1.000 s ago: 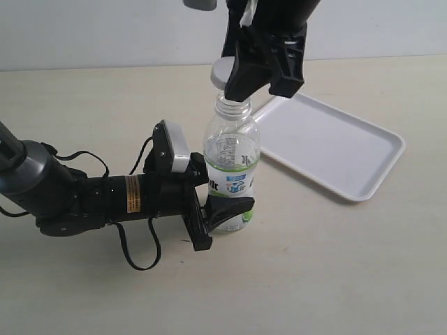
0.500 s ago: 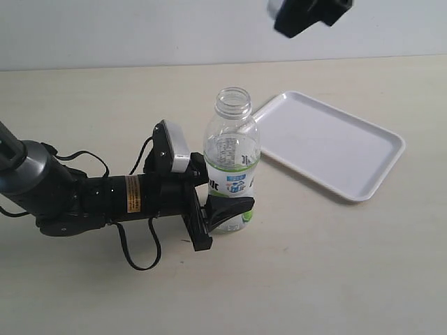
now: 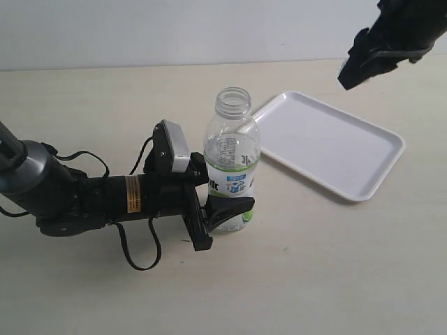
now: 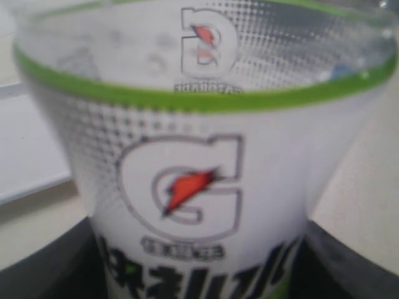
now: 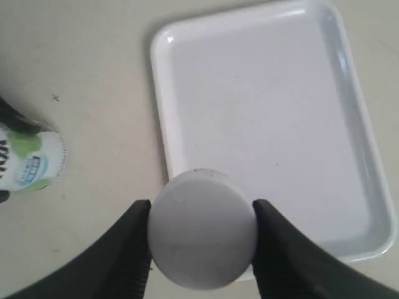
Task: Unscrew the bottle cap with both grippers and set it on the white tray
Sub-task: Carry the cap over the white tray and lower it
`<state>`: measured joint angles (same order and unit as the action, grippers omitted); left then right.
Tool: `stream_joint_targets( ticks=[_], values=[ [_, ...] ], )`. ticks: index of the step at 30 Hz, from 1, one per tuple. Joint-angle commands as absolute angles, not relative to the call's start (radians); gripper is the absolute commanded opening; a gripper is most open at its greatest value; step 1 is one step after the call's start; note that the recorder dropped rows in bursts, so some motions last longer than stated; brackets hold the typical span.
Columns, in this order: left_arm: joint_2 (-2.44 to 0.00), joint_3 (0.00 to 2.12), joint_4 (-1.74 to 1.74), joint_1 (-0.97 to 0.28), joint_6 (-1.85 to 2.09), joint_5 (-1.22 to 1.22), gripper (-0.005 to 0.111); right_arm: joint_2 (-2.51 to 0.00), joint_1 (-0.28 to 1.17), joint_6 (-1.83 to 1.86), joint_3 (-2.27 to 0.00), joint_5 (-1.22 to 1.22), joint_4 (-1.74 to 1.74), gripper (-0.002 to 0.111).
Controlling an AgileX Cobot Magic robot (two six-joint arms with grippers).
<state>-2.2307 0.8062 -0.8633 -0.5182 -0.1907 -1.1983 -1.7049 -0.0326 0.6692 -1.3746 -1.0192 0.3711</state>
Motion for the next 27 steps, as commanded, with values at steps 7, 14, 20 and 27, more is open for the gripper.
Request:
stream_joint_targets(
  ticks=[7, 14, 20, 27],
  values=[
    [-2.23, 0.805, -0.855, -0.519, -0.183, -1.184, 0.0, -1.958, -0.046, 0.652, -1.366, -0.86, 0.323, 0.0],
    [-2.23, 0.805, -0.857, -0.519, -0.183, -1.184, 0.0, -2.067, -0.046, 0.589, -1.366, -0.794, 0.229, 0.0],
    [-2.23, 0.805, -0.857, -0.519, -0.183, -1.184, 0.0, -2.107, -0.046, 0.569, -1.366, -0.766, 0.233, 0.0],
    [-2.23, 0.805, -0.857, -0.519, -0.183, -1.182, 0.0, -2.107, 0.013, 0.574, -1.366, -0.735, 0.182, 0.0]
  ],
)
